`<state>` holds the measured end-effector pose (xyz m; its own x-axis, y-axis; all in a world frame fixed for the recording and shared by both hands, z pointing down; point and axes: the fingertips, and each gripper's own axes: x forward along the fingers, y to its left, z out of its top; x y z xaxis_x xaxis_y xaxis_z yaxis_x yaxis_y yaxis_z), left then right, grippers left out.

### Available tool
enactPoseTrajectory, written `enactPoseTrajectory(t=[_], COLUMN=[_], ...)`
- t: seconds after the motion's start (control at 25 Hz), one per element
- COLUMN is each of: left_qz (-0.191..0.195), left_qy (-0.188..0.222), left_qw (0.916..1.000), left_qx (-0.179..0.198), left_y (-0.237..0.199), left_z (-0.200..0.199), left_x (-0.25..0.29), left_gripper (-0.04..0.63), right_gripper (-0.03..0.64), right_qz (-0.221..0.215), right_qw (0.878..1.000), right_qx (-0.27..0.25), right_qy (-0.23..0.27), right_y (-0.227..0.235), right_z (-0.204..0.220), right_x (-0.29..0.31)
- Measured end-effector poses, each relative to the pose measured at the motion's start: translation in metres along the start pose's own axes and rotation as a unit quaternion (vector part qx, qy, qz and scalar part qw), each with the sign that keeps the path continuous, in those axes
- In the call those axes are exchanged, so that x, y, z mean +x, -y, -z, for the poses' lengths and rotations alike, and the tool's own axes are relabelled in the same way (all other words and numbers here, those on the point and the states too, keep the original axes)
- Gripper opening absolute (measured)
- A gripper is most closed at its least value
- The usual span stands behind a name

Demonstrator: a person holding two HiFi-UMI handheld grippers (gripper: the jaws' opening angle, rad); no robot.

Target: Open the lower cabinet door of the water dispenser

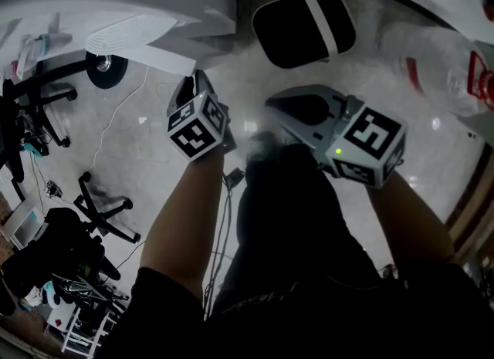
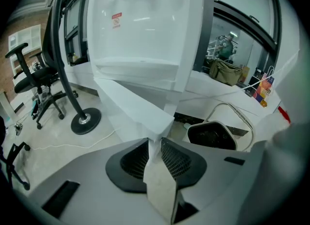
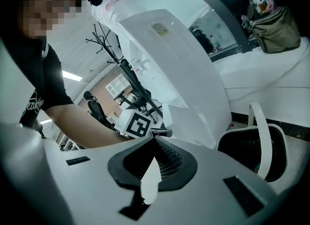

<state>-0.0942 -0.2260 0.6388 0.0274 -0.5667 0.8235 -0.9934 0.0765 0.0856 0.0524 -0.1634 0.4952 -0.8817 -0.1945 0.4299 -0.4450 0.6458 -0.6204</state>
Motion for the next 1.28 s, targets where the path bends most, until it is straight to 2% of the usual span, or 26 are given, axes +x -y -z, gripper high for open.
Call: enactPoseTrajectory(t=[0.4, 0.8, 1.28], left_qz=[-0.023, -0.054, -0.057], left_qy=[0.001, -0.005, -0.003], left_qw=[0.9995, 0.9969, 0.9962], left_qx=[-0.022, -0.057, -0.065], left_y=[-0.035, -0.077, -0.111], left_z=[0.027, 0.046, 0.056], left_x=[-0.019, -0.040, -0.049], left_gripper=[0.075, 0.061, 0.060], right_gripper=[0.012, 0.012, 0.012], right_qz=[-0.019, -0.035, -0.035], right_qw=[1.000, 0.998, 0.997], right_qx=[-0.008, -0.042, -0.041], right_qy=[-0.020, -0.036, -0.050], right_y=[-0.023, -0.046, -0.067], right_z=[0.021, 0.023, 0.026], right_x=[0.019, 0.031, 0.052])
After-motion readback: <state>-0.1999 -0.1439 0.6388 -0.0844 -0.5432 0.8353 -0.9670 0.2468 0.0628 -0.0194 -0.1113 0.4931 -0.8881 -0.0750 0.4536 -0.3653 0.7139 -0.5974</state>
